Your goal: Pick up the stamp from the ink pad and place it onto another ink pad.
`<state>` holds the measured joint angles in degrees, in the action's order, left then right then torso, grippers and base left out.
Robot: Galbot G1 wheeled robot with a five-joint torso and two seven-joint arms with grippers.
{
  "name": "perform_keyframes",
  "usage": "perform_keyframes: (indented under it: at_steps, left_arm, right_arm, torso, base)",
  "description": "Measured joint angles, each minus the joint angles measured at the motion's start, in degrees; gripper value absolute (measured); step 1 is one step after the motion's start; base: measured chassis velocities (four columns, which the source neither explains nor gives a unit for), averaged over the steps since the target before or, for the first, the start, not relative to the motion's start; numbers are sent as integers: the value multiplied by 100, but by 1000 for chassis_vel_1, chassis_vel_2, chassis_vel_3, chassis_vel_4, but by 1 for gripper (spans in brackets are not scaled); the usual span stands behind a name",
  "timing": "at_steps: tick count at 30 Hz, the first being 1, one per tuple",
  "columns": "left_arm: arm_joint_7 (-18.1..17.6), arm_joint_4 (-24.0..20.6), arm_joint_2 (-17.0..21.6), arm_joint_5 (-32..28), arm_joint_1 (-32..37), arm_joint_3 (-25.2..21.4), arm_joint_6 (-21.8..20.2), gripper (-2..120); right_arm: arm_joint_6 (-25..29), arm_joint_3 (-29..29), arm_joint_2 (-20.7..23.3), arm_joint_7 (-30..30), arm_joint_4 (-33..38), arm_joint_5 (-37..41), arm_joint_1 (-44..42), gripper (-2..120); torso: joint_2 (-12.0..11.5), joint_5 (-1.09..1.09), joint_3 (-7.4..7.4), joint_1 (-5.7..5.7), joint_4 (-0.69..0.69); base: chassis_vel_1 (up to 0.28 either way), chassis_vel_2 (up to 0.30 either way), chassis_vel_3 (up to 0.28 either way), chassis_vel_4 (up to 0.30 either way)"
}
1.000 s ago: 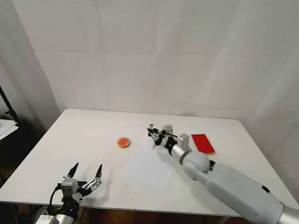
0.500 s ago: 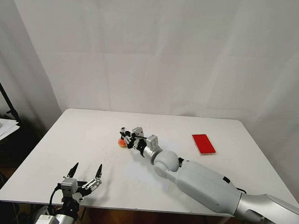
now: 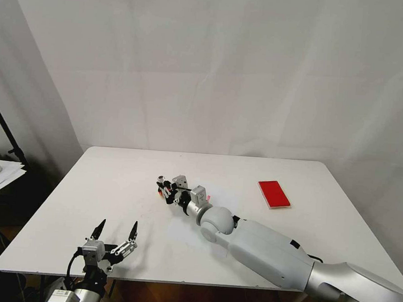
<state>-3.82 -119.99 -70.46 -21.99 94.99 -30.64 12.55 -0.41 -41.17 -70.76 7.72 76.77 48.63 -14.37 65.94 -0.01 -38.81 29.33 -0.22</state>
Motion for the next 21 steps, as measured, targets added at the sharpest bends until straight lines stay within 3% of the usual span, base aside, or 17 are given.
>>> perform_keyframes:
  at_steps: [11, 21]
  left_arm:
    - [0, 0, 0, 0, 0, 0, 0, 100]
    - [0, 0, 0, 0, 0, 0, 0, 100]
  right_arm:
    - [65, 29, 12, -42, -51, -86, -110, 10]
    - [94, 39, 108, -81, 55, -66, -113, 45]
  torso:
    - [0, 0, 0, 0, 0]
    - [0, 0, 0, 0, 0]
  base:
    - [0, 0, 0, 0]
    - [0, 0, 0, 0]
